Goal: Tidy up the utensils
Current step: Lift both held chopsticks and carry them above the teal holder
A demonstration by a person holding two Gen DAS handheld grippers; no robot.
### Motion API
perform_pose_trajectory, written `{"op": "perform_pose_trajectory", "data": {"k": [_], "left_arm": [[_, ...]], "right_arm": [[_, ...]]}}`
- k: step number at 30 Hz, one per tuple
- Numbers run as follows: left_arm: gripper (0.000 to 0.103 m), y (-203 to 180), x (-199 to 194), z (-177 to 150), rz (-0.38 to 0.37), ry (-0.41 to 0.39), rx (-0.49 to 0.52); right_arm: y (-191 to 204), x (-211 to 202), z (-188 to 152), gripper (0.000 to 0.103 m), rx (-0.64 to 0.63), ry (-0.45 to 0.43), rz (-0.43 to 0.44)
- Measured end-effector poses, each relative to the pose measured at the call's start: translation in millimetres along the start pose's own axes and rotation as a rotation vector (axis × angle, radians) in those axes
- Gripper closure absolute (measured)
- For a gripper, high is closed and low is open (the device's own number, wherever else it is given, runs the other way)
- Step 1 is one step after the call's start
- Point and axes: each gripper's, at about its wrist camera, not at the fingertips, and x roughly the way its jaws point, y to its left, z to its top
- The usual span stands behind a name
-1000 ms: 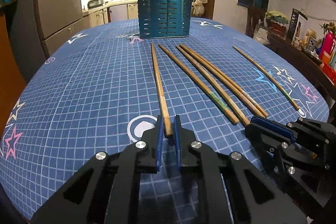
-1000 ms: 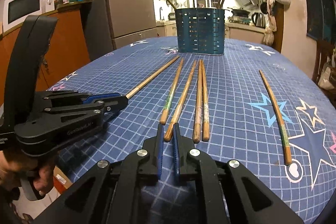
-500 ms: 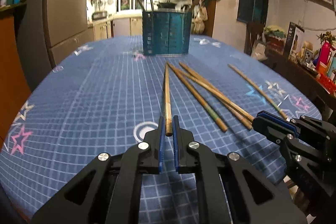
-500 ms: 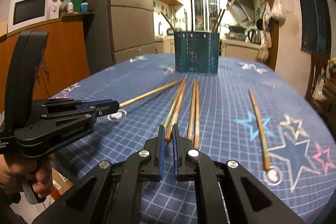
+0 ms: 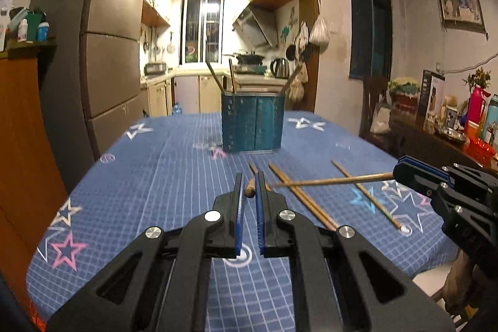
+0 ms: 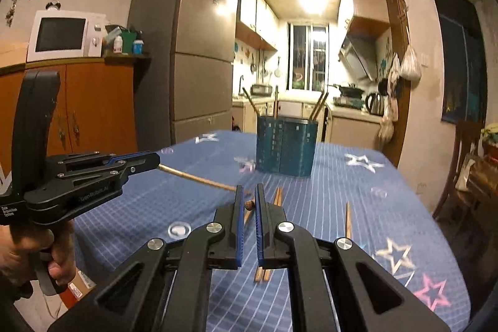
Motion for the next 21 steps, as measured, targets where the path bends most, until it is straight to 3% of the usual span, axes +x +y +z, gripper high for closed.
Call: {"op": "perform_pose_trajectory", "data": {"k": [11, 21], "left_arm": [[0.098, 5.7, 14.4, 56.4, -0.021, -0.096, 0.005], [0.098, 7.2, 49.5, 98.3, -0.037, -0.099, 0.013]], "right_arm": [[-30.6, 29.7, 58.2, 0.096, 0.034, -0.002, 0.103], [-49.5, 73.9, 101.1, 0.096, 0.06, 0.024, 0.151]]}}
